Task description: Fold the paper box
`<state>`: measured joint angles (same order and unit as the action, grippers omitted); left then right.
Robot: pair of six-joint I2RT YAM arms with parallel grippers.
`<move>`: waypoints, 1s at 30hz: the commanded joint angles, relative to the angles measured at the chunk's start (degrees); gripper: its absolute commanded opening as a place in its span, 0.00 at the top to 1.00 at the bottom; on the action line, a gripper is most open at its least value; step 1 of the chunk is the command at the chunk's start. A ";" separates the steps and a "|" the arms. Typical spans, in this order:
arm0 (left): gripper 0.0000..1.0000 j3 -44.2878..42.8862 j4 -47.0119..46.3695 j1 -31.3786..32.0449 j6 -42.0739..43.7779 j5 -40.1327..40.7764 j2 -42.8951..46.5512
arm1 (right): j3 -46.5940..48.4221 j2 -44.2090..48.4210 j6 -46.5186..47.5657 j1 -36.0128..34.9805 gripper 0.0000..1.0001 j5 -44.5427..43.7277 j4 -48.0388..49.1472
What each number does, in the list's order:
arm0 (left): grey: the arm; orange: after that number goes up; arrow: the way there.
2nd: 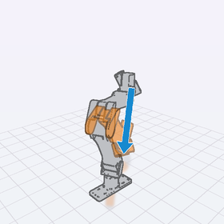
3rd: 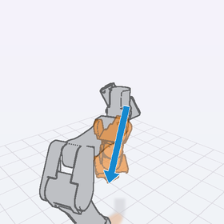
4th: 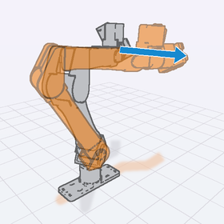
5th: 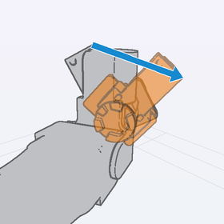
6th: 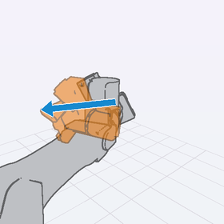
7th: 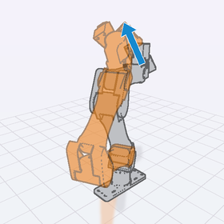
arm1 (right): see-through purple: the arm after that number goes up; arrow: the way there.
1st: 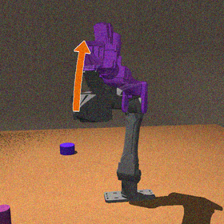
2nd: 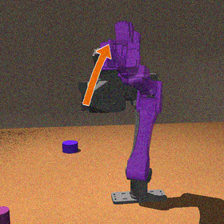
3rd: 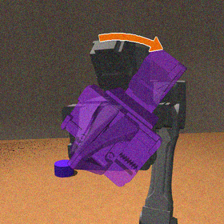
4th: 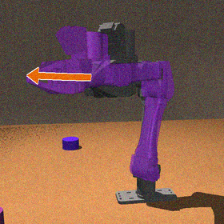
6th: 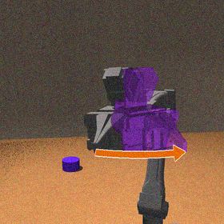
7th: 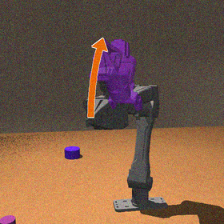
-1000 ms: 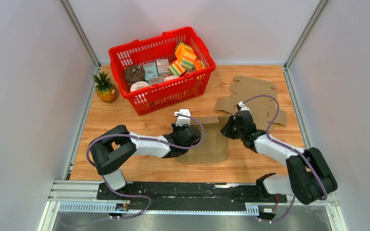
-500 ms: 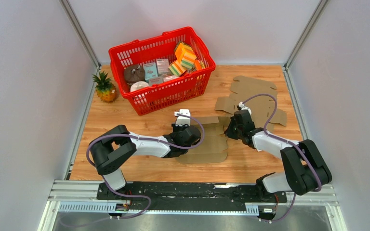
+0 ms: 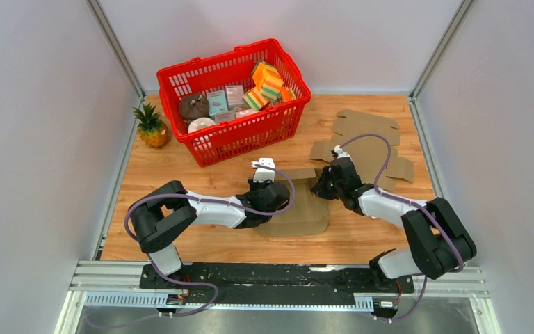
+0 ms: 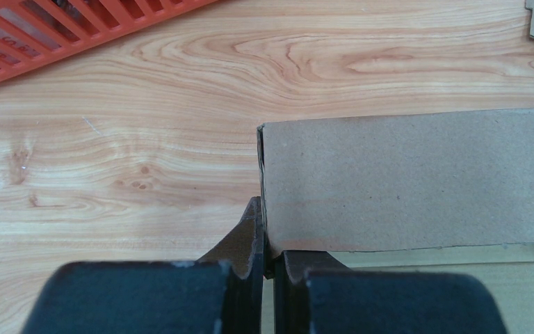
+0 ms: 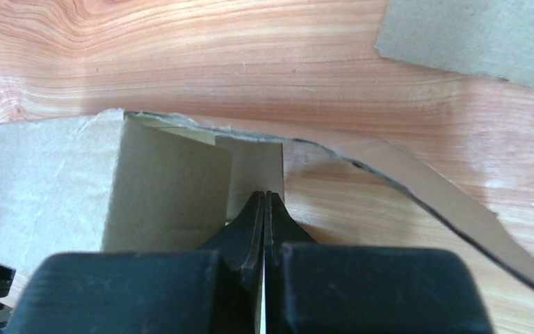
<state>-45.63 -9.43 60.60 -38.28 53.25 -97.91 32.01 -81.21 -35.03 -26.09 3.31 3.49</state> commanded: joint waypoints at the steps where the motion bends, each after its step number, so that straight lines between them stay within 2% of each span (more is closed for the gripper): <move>1: 1.00 -0.25 1.43 -0.13 -0.65 -1.66 0.70 | 0.51 -4.38 -2.85 -0.37 1.00 1.96 6.34; 5: 1.00 -0.25 1.52 -0.04 -0.74 -1.66 0.79 | 0.86 -9.21 -2.86 -0.37 1.00 2.92 7.15; 7: 1.00 -0.17 1.52 -0.04 -1.00 -1.66 0.88 | 2.08 -9.76 -2.51 0.42 1.00 3.72 2.79; 10: 1.00 0.01 1.78 -0.04 -1.27 -1.49 0.96 | 1.57 -2.84 -0.75 2.87 0.98 7.23 -4.32; 12: 1.00 0.45 1.35 -0.13 -1.44 -1.57 1.32 | 3.49 4.78 4.33 2.88 0.91 3.22 -12.41; 13: 1.00 0.62 1.26 -0.13 -1.44 -1.66 1.32 | 5.59 6.57 6.09 3.06 0.80 1.19 -19.67; 16: 1.00 0.45 1.34 -0.04 -1.36 -1.57 1.14 | 7.10 11.15 9.10 5.50 0.62 -6.37 -27.71; 17: 1.00 0.36 1.26 -0.04 -1.36 -1.57 1.14 | 7.01 11.77 8.92 6.65 0.60 -7.61 -28.44; 18: 1.00 0.28 1.34 -0.13 -1.36 -1.75 1.14 | 6.67 12.21 8.57 7.71 0.55 -7.97 -28.71; 19: 1.00 0.36 1.35 -0.13 -1.36 -1.75 1.14 | 6.31 12.74 8.48 9.11 0.45 -8.49 -28.28; 22: 1.00 0.89 1.08 -0.04 -1.44 -2.01 1.49 | 6.40 11.00 10.32 9.91 0.32 -9.46 -24.25; 25: 1.00 1.15 0.64 -0.13 -1.18 -1.93 1.67 | 9.20 6.79 13.39 9.91 0.31 -7.97 -20.28; 27: 1.00 1.07 0.73 -0.13 -1.27 -1.93 1.58 | 9.39 5.80 16.46 9.83 0.31 -2.10 -17.04; 30: 1.00 0.89 0.73 -0.13 -1.18 -1.93 1.58 | 9.30 4.66 18.59 9.83 0.35 -0.42 -12.56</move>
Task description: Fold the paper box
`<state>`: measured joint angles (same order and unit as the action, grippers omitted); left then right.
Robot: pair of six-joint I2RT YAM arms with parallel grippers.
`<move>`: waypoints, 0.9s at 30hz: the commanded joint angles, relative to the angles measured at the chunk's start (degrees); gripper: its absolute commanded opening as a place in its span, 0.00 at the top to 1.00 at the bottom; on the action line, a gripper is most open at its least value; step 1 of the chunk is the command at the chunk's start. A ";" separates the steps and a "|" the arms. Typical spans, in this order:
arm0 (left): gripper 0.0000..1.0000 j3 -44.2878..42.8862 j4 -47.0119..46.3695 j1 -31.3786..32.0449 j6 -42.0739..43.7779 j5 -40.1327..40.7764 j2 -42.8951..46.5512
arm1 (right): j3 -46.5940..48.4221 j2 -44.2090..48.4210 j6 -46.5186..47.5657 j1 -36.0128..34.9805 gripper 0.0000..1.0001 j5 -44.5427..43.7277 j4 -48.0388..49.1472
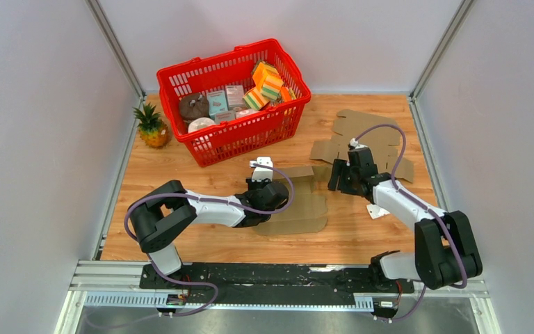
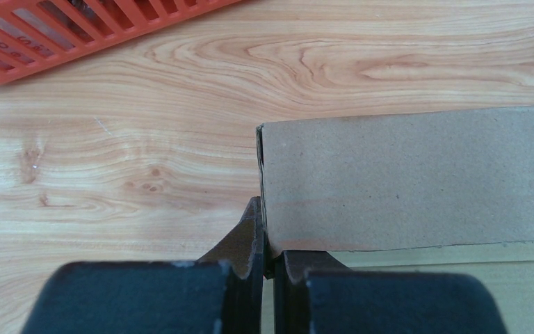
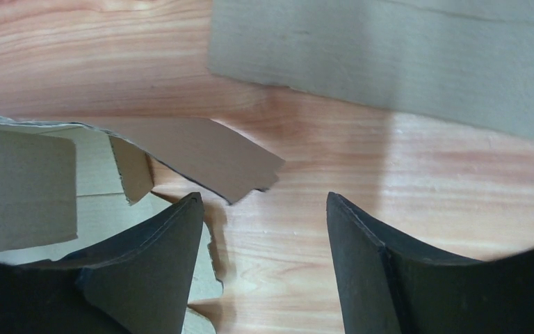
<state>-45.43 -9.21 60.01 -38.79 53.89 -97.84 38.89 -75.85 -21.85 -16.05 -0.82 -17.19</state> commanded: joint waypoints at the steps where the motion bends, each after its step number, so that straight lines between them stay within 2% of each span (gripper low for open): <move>1: 1.00 0.69 0.60 0.46 -0.68 -2.47 1.51 | 2.24 -0.61 5.67 -0.21 0.36 4.33 9.18; 6: 1.00 0.78 0.60 0.46 -0.77 -2.65 1.51 | 0.13 -0.17 6.82 -0.29 0.46 6.27 13.84; 11: 1.00 0.78 0.60 0.55 -0.77 -2.74 1.51 | -1.01 0.71 7.26 -0.82 0.61 6.19 14.73; 15: 1.00 0.61 0.69 0.46 -0.77 -2.74 1.51 | -0.58 1.67 7.26 -2.31 0.86 4.25 12.37; 17: 1.00 0.61 0.69 0.46 -0.77 -2.82 1.43 | 0.39 2.64 6.73 -3.01 0.92 3.81 10.61; 21: 1.00 0.43 0.69 0.55 -0.77 -2.74 1.34 | 2.24 5.27 2.87 -6.78 0.95 2.23 3.33; 27: 1.00 0.08 1.04 0.55 -0.85 -2.82 0.99 | 3.99 5.81 -1.70 -9.17 0.99 2.41 -2.40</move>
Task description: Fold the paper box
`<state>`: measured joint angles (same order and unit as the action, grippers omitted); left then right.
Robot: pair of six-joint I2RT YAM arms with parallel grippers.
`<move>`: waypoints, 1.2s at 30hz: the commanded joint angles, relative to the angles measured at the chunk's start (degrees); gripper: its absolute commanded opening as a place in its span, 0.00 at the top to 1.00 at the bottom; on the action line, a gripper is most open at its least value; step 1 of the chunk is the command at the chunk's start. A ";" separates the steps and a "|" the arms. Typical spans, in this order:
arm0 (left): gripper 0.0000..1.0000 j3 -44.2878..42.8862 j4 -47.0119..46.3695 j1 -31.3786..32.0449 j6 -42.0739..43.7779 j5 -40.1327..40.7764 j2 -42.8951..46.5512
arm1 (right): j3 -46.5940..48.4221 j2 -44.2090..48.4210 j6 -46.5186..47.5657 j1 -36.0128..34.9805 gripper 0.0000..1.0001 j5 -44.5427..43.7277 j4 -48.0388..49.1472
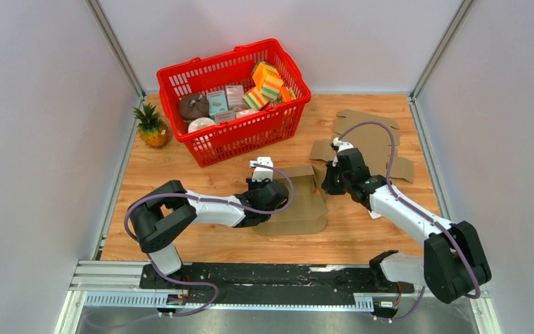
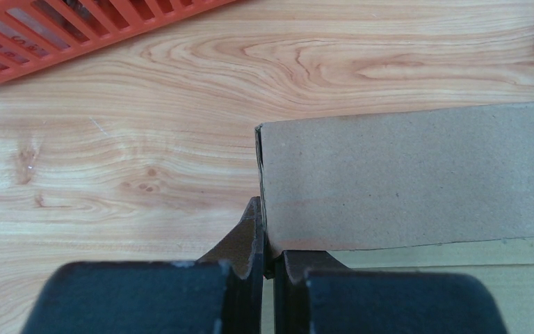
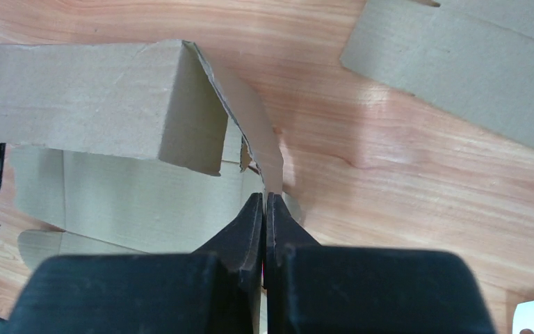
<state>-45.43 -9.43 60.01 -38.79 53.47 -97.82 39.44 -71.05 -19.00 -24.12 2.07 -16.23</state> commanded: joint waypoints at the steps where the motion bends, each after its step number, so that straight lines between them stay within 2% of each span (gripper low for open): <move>1: 1.00 -0.01 1.34 0.55 -0.85 -2.41 0.97 | 3.36 0.82 -5.77 -1.19 0.99 -0.31 -3.37; 7: 1.00 0.08 1.43 0.55 -1.03 -2.41 1.05 | 2.49 -1.46 -12.54 -3.56 0.96 -0.74 -2.50; 11: 1.00 -0.10 1.52 0.46 -1.03 -2.41 0.88 | 0.29 -3.92 -19.04 -8.03 0.91 -1.89 4.78; 13: 1.00 -0.01 1.61 0.55 -1.03 -2.41 0.88 | 0.72 -6.02 -18.79 -9.71 0.88 -4.33 5.33; 16: 1.00 0.25 1.61 0.55 -1.12 -2.50 1.14 | 2.74 -6.39 -15.46 -10.51 0.70 -5.83 1.65; 17: 1.00 0.34 1.52 0.46 -1.12 -2.50 1.23 | 3.09 -5.69 -14.32 -10.51 0.61 -6.28 0.16; 19: 1.00 0.52 1.43 0.46 -1.21 -2.41 1.32 | 2.66 -3.58 -11.76 -10.42 0.52 -6.98 -3.27; 20: 1.00 0.43 1.43 0.46 -1.38 -2.41 1.32 | 2.31 -0.18 -11.32 -10.42 0.45 -6.64 -5.11; 23: 1.00 0.52 1.43 0.46 -1.38 -2.41 1.32 | 1.78 6.85 -10.09 -10.34 0.39 -5.84 -9.41; 25: 1.00 0.69 1.43 0.55 -1.47 -2.50 1.32 | 1.78 10.65 -9.91 -10.42 0.37 -8.46 -11.97; 27: 1.00 0.78 1.35 0.55 -1.47 -2.67 1.49 | 1.52 15.48 -10.00 -10.16 0.28 -11.28 -14.96; 28: 1.00 0.78 1.35 0.55 -1.38 -2.67 1.41 | 1.17 16.72 -10.43 -9.64 0.27 -15.64 -15.76; 31: 1.00 0.96 1.17 0.46 -1.56 -2.67 1.67 | -1.37 19.28 -12.63 -5.60 0.15 -26.72 -16.73; 33: 1.00 1.04 1.08 0.55 -1.47 -2.67 1.67 | -2.78 17.10 -9.49 0.63 0.15 -26.77 -11.74; 34: 1.00 1.13 1.08 0.46 -1.56 -2.67 1.67 | -3.49 15.95 -6.60 2.04 0.15 -22.76 -9.63; 35: 1.00 1.22 0.99 0.55 -1.64 -2.67 1.76 | -3.32 14.55 0.22 2.58 0.14 -20.20 -5.96; 36: 1.00 1.39 0.82 0.46 -1.64 -2.76 1.76 | -2.62 12.36 2.11 2.59 0.14 -18.60 -5.40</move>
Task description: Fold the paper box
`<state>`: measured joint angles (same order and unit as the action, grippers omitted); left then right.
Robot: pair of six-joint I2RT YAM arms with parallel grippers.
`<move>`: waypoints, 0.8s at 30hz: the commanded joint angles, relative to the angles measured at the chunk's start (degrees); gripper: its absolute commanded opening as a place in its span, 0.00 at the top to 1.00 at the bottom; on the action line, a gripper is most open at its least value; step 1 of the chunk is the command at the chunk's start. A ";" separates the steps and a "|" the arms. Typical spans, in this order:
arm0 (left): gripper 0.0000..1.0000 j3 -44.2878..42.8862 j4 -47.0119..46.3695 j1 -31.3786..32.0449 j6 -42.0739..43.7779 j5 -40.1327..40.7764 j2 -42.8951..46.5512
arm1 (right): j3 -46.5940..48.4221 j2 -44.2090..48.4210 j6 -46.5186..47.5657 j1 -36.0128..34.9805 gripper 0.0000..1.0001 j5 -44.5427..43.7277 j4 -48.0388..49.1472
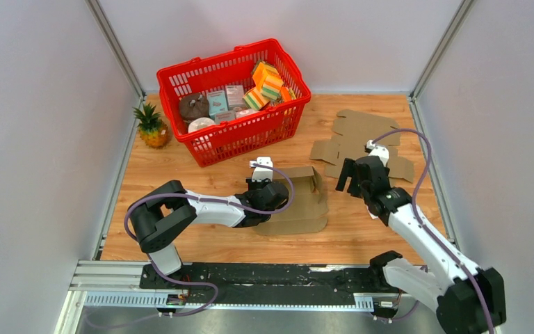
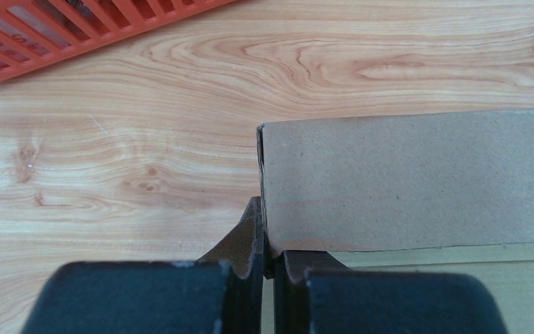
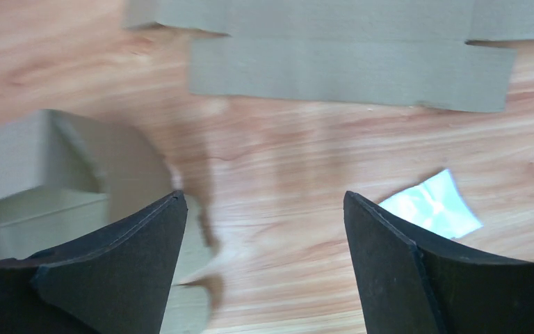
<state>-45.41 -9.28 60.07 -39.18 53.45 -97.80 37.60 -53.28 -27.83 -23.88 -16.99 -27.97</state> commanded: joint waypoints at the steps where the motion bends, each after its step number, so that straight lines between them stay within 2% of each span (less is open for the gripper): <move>1: 1.00 1.46 0.58 0.39 -1.08 -2.74 1.65 | 0.09 -9.70 13.05 2.35 0.15 3.52 6.52; 4: 1.00 1.37 0.49 0.39 -0.99 -2.65 1.73 | 2.56 -15.96 19.65 0.86 0.20 7.58 8.00; 6: 1.00 1.29 0.58 0.40 -0.90 -2.74 1.82 | 1.16 -16.68 24.38 -2.13 0.20 9.78 13.27; 11: 1.00 1.73 0.40 0.48 -0.90 -2.65 2.17 | -0.07 -16.08 25.99 -3.80 0.21 10.14 20.92; 13: 1.00 1.55 0.40 0.48 -0.81 -2.65 2.17 | -0.78 -15.46 26.16 -3.81 0.21 14.50 22.68; 21: 1.00 0.41 1.63 0.48 -0.72 -2.56 1.47 | -2.27 -13.70 26.95 -6.35 0.25 20.85 24.71; 24: 1.00 0.41 1.81 0.48 -0.81 -2.47 1.65 | -2.45 -13.87 26.52 -8.11 0.25 19.72 25.07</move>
<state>-44.66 -9.61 60.14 -39.18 52.93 -97.08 35.42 -68.34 -2.17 -30.13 0.43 -7.46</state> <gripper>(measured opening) 0.040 0.751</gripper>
